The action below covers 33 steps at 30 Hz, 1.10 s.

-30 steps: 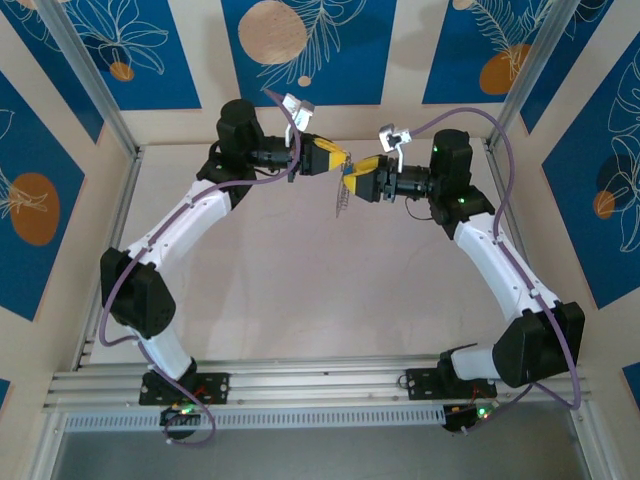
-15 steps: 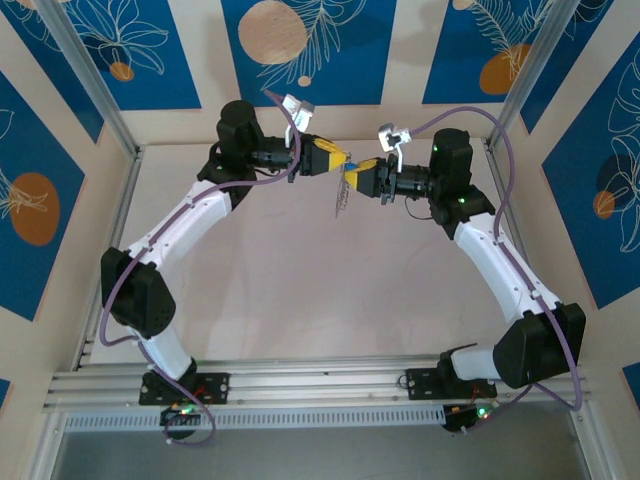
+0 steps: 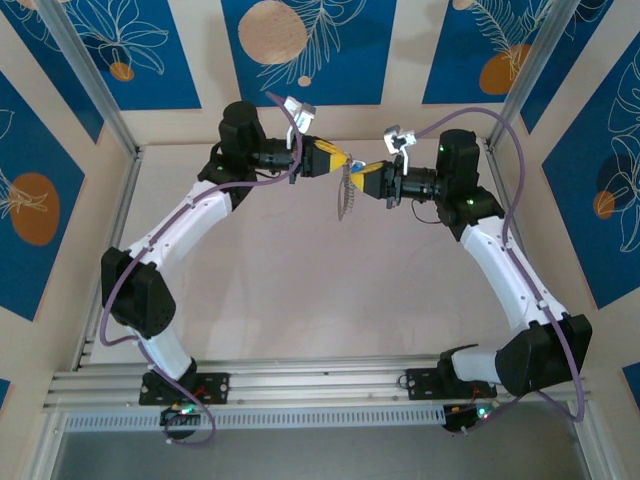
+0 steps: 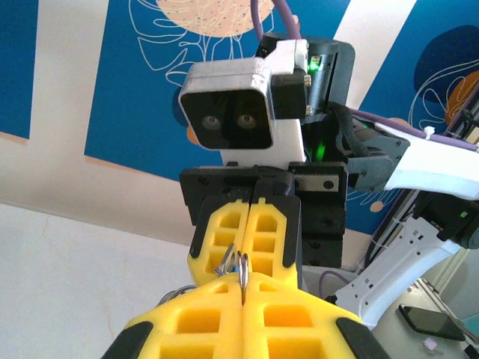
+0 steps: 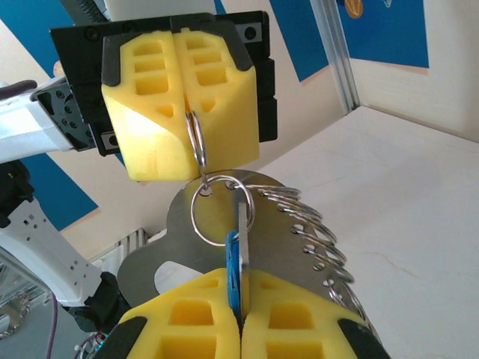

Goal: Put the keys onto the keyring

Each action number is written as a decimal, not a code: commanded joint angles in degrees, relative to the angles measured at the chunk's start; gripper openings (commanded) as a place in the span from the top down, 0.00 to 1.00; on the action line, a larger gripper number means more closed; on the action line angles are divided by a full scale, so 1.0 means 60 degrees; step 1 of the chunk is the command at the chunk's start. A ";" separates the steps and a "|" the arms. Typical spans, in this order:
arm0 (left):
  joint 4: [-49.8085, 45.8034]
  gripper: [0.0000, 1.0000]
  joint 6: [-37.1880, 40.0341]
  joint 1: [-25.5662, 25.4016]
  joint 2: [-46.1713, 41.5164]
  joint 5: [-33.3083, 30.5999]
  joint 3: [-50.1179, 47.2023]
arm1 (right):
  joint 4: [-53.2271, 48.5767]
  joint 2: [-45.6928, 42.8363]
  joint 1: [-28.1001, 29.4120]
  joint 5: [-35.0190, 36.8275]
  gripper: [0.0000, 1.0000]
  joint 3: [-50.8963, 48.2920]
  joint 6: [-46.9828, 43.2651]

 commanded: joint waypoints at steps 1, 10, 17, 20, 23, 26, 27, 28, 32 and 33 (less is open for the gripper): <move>-0.0098 1.00 0.0341 -0.0063 -0.0355 -0.0073 0.0055 | -0.0700 -0.0185 -0.0173 0.0171 1.00 0.0485 -0.0404; -0.0125 1.00 0.0329 -0.0069 -0.0358 -0.0009 0.0074 | -0.1350 0.0111 -0.0309 0.0155 1.00 0.1372 -0.0800; -0.0096 1.00 0.0314 -0.0108 -0.0353 0.0008 0.0080 | -0.1626 0.0407 -0.0151 -0.0073 1.00 0.1872 -0.0886; -0.0084 1.00 0.0300 -0.0137 -0.0331 0.0015 0.0109 | -0.1856 0.0545 0.0028 -0.0019 1.00 0.2015 -0.1059; -0.0097 1.00 0.0300 -0.0155 -0.0321 0.0050 0.0120 | -0.2002 0.0613 0.0083 0.0072 1.00 0.2018 -0.1167; -0.0111 1.00 0.0307 -0.0165 -0.0321 0.0026 0.0135 | -0.2038 0.0579 0.0068 0.0177 1.00 0.1964 -0.1218; -0.0125 1.00 0.0314 -0.0166 -0.0317 0.0007 0.0137 | -0.2053 0.0572 0.0040 0.0203 1.00 0.1963 -0.1224; -0.0125 1.00 0.0314 -0.0166 -0.0321 -0.0023 0.0128 | -0.2061 0.0551 0.0008 0.0234 1.00 0.1948 -0.1225; -0.0119 1.00 0.0336 -0.0166 -0.0328 -0.0099 0.0138 | -0.2009 0.0444 -0.0175 0.0227 1.00 0.1806 -0.1156; -0.0122 1.00 0.0329 -0.0166 -0.0328 -0.0109 0.0130 | -0.1962 0.0399 -0.0224 0.0220 1.00 0.1727 -0.1124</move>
